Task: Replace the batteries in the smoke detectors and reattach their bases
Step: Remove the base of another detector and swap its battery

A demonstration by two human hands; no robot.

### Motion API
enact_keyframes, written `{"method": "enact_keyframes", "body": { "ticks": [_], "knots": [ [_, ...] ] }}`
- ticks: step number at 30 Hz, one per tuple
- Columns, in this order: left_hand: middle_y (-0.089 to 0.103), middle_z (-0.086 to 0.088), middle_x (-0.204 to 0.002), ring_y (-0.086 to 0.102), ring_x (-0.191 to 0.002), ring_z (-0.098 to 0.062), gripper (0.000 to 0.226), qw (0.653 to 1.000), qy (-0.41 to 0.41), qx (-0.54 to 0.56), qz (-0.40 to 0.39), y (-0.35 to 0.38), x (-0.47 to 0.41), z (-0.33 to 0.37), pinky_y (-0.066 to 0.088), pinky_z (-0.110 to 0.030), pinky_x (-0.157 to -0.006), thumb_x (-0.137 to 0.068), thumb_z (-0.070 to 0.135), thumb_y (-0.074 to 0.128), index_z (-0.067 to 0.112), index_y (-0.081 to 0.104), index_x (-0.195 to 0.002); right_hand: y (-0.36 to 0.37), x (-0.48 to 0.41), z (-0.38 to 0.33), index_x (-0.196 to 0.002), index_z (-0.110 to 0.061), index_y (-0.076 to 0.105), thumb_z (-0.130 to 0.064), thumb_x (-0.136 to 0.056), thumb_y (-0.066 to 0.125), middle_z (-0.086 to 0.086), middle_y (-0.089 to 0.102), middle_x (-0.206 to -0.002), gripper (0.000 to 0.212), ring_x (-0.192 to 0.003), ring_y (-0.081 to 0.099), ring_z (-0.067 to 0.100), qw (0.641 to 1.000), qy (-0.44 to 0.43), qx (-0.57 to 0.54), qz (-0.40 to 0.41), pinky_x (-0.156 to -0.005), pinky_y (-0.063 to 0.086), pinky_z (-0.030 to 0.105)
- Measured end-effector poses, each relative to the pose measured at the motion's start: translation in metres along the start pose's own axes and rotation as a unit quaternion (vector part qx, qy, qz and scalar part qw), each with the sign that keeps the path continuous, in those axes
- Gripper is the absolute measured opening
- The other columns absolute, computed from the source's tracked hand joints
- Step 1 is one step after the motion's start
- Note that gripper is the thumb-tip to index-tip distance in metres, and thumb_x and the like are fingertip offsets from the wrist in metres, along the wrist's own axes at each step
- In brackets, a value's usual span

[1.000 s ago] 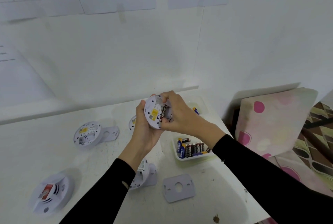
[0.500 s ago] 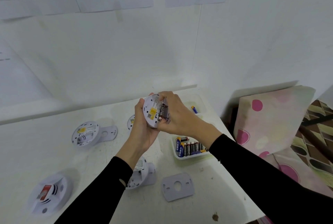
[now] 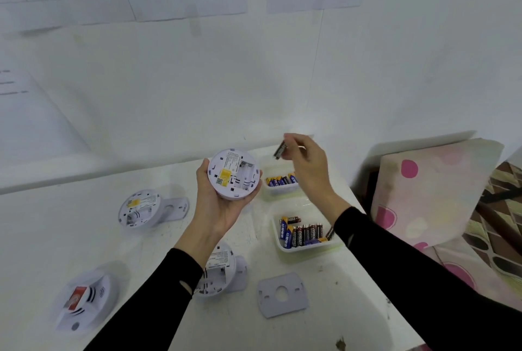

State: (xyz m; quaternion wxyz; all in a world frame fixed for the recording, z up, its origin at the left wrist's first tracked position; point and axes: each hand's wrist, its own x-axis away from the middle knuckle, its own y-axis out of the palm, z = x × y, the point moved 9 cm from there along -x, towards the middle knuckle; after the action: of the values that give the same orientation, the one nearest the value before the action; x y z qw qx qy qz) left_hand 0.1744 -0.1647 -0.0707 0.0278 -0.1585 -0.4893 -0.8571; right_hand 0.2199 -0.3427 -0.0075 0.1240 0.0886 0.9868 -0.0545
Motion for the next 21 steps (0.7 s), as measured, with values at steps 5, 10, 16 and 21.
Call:
{"method": "enact_keyframes", "body": {
  "ticks": [5, 10, 16, 21],
  "knots": [
    [0.069, -0.021, -0.118, 0.052, -0.127, -0.044, 0.053, 1.0, 0.006, 0.011, 0.002, -0.007, 0.004, 0.006, 0.052, -0.053, -0.093, -0.097, 0.053, 0.046, 0.012, 0.062, -0.127, 0.002, -0.025, 0.069, -0.104, -0.012, 0.062, -0.02, -0.094, 0.059, 0.002, 0.063, -0.082, 0.014, -0.071, 0.061, 0.02, 0.966, 0.087, 0.226, -0.089, -0.059, 0.047, 0.024],
    [0.068, -0.021, -0.122, 0.053, -0.127, -0.045, 0.056, 1.0, 0.01, 0.0, 0.001, -0.007, 0.009, 0.008, 0.052, -0.052, -0.095, -0.096, 0.054, 0.047, 0.012, 0.06, -0.13, 0.016, -0.026, 0.091, -0.089, -0.017, 0.065, -0.027, -0.092, 0.061, 0.002, 0.067, -0.084, 0.011, -0.075, 0.062, 0.02, 0.917, 0.07, 0.362, -0.153, -0.062, 0.041, 0.026],
    [0.064, -0.022, -0.128, 0.053, -0.128, -0.045, 0.058, 1.0, 0.004, -0.016, -0.008, -0.008, 0.018, 0.003, 0.053, -0.052, -0.095, -0.096, 0.055, 0.046, 0.011, 0.059, -0.132, 0.029, 0.01, 0.038, -0.103, -0.017, 0.066, -0.019, -0.096, 0.05, -0.005, 0.061, -0.106, 0.018, -0.09, 0.059, 0.014, 0.921, -0.086, 0.346, -0.159, -0.074, 0.049, 0.031],
    [0.067, -0.024, -0.123, 0.058, -0.118, -0.047, 0.06, 1.0, 0.011, -0.014, -0.008, -0.017, 0.027, 0.007, 0.053, -0.052, -0.096, -0.096, 0.055, 0.044, 0.008, 0.059, -0.13, 0.038, 0.104, -0.02, -0.088, -0.015, 0.066, -0.009, -0.081, 0.056, -0.003, 0.063, -0.089, 0.014, -0.086, 0.058, 0.02, 0.862, -0.326, 0.3, -0.246, -0.08, 0.044, 0.033]
  ]
}}
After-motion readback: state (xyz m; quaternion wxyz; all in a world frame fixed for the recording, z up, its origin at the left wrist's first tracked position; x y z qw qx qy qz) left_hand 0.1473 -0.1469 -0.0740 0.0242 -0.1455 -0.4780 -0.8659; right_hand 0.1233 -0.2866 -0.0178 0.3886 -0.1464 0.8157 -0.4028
